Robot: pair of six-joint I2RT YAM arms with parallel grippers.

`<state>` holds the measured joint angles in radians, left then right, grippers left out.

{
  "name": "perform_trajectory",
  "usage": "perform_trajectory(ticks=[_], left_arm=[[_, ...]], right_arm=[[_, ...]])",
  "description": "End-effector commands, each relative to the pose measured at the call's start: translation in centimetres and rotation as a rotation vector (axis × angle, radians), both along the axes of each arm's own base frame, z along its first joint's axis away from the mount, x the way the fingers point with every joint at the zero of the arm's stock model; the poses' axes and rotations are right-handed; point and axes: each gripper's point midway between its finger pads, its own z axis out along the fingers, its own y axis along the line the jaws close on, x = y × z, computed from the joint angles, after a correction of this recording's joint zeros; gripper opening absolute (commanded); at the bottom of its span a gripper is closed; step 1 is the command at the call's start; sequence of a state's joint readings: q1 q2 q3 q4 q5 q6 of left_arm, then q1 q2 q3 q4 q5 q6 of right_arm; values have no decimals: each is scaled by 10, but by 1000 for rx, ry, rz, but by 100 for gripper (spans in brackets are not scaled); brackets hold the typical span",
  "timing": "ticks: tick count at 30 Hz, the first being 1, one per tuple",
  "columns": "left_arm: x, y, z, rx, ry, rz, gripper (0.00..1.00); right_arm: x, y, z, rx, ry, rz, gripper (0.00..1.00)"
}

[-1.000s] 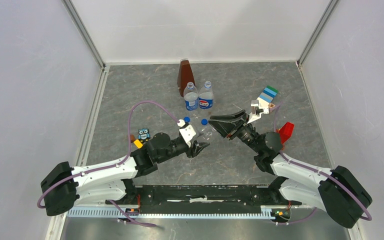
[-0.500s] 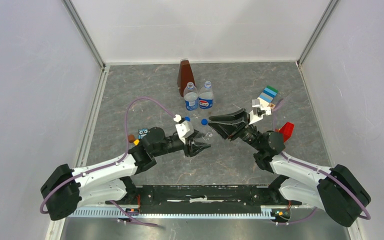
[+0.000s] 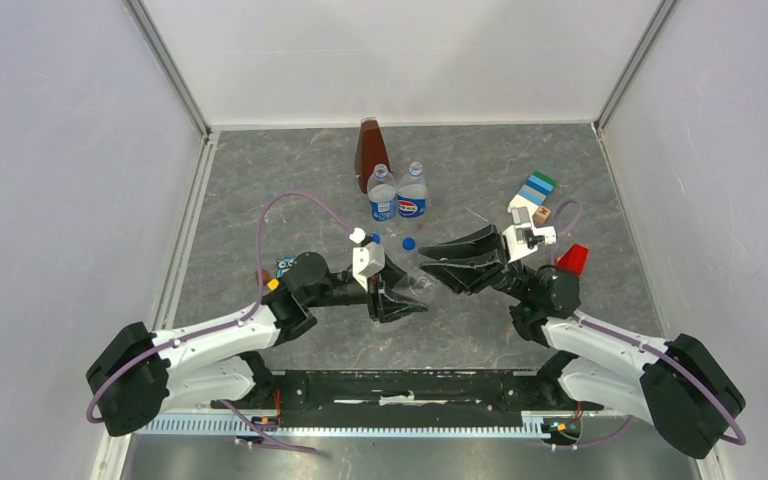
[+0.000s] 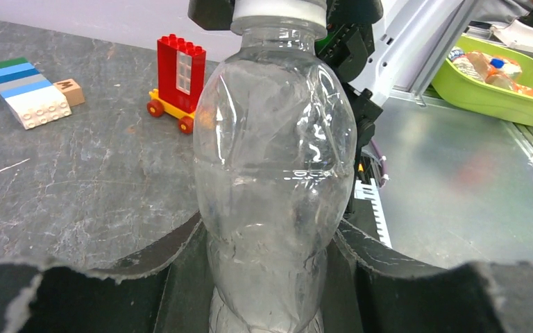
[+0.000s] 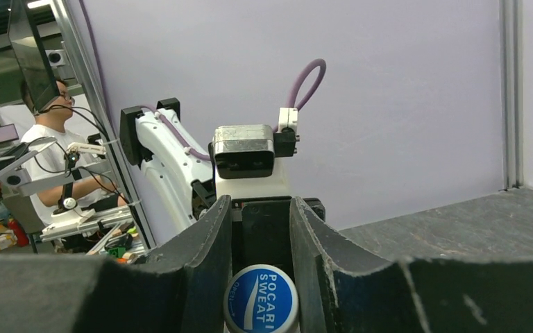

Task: Unscrew the bottle caps
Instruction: Unscrew the bottle cap from the plastic bottle.

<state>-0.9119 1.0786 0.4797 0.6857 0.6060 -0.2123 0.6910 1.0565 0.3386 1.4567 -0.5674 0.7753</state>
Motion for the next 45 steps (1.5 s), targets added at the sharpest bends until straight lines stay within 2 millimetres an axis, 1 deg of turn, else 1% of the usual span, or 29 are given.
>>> perform_trajectory(ticks=[1, 2, 3, 4, 5, 6, 7, 8, 12, 15, 16, 17, 18, 19, 20, 23, 27, 30, 31, 34, 36, 39, 41, 43, 45], left_arm=[[-7, 5, 51, -119, -99, -11, 2], [0, 7, 48, -99, -103, 36, 2], [6, 10, 42, -69, -109, 81, 2], [13, 11, 38, -44, -124, 128, 2], [16, 13, 34, -19, -132, 159, 2], [20, 14, 32, -2, -145, 190, 2], [22, 15, 30, 11, -154, 215, 2], [23, 15, 29, 17, -162, 233, 2], [26, 10, 26, 37, -187, 282, 2], [30, 9, 22, 65, -210, 321, 2], [31, 9, 21, 68, -213, 331, 2], [32, 9, 22, 67, -216, 343, 2], [33, 9, 21, 69, -216, 351, 2], [34, 10, 22, 69, -217, 364, 2], [35, 10, 22, 67, -218, 375, 2], [32, 8, 20, 68, -212, 358, 2], [0, -2, 22, 44, -229, 141, 2], [-23, -1, 32, 2, -162, -77, 2], [-26, 3, 36, -22, -148, -126, 2], [-46, 17, 59, -142, -130, -269, 2], [-58, 21, 68, -157, -127, -362, 2], [-67, 22, 77, -188, -117, -420, 2], [-73, 25, 82, -214, -122, -461, 2], [-81, 29, 87, -240, -126, -507, 2], [-82, 29, 87, -240, -112, -525, 2]], right_arm=[[-8, 1, 8, -14, -44, 16, 0], [4, 1, 5, -21, 0, -33, 15], [16, 2, -1, -41, 44, -81, 33], [23, 2, -5, -57, 70, -114, 42], [30, 1, -10, -71, 102, -141, 45], [33, 1, -12, -73, 121, -158, 51], [35, -1, -11, -68, 127, -168, 52], [35, -1, -12, -64, 139, -166, 51], [34, -2, -11, -34, 165, -155, 50], [34, -4, -10, -8, 170, -154, 30], [34, -4, -11, -7, 177, -155, 22], [35, -3, -12, -10, 182, -153, 15], [35, -2, -13, -15, 186, -151, 10], [35, -2, -13, -15, 190, -149, 2], [35, -1, -13, -16, 188, -146, 0], [31, 0, -11, -25, 163, -130, 0], [22, 5, -8, -81, 81, -102, 0], [5, 6, 0, -87, 4, -28, 0], [-3, 7, 5, -83, -28, 7, 0], [-30, 7, 17, -77, -126, 135, 0], [-47, 4, 24, -63, -182, 208, 0], [-69, -4, 35, -31, -270, 283, 0], [-79, -8, 35, -31, -313, 316, 0], [-96, -14, 33, -35, -394, 369, 0], [-109, -20, 32, -38, -430, 422, 0]])
